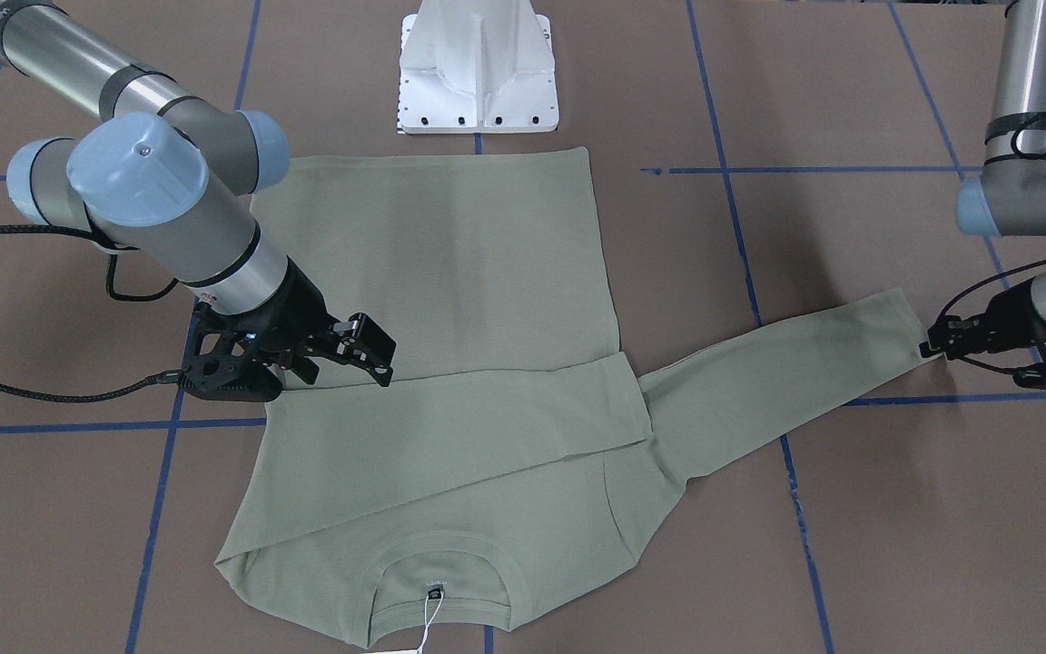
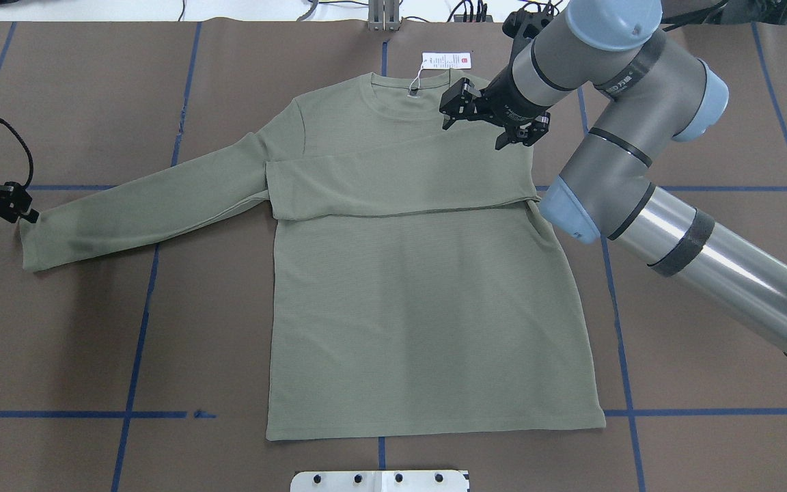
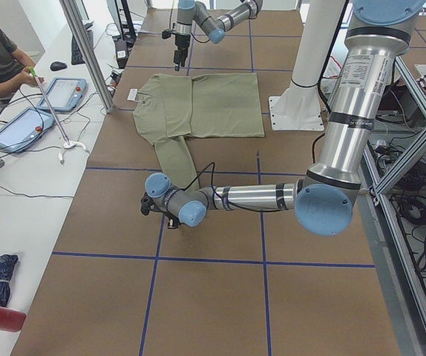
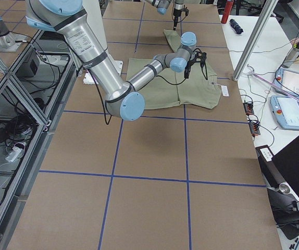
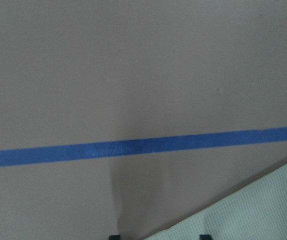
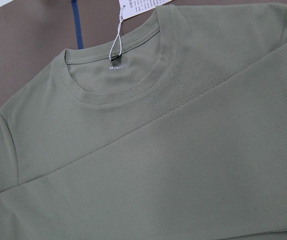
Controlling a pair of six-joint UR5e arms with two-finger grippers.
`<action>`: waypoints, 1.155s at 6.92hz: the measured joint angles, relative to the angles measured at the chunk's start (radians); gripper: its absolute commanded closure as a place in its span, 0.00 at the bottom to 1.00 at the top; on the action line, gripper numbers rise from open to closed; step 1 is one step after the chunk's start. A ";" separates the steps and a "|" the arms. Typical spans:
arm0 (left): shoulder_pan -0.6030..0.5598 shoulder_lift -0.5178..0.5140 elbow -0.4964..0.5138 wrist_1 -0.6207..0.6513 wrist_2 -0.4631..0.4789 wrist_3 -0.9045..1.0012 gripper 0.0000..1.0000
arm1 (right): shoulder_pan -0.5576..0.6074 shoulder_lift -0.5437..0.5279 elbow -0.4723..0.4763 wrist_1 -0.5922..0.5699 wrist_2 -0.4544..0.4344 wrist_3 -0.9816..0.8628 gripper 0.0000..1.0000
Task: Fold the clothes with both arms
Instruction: 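Hold the folded sleeve with the right gripper while the left reaches the other cuff, then fold the other cuff across the chest with the left gripper while the right withdraws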
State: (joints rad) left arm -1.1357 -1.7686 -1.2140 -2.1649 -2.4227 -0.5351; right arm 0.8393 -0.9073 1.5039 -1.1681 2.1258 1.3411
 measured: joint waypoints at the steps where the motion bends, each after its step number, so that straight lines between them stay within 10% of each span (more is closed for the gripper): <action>1: 0.001 0.003 0.001 0.000 0.000 0.002 0.59 | -0.002 0.001 0.000 0.000 -0.001 0.003 0.00; 3: 0.003 0.004 0.003 0.001 0.001 0.002 0.62 | -0.002 0.003 0.000 -0.001 0.000 0.007 0.00; 5: 0.005 0.004 0.005 0.002 0.001 0.001 1.00 | -0.002 0.004 0.001 -0.001 0.001 0.009 0.00; 8: 0.009 0.005 -0.001 0.004 -0.002 -0.002 1.00 | 0.000 0.002 0.014 -0.002 0.003 0.012 0.00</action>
State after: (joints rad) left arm -1.1263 -1.7639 -1.2154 -2.1611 -2.4248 -0.5369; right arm 0.8396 -0.9049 1.5181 -1.1703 2.1286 1.3532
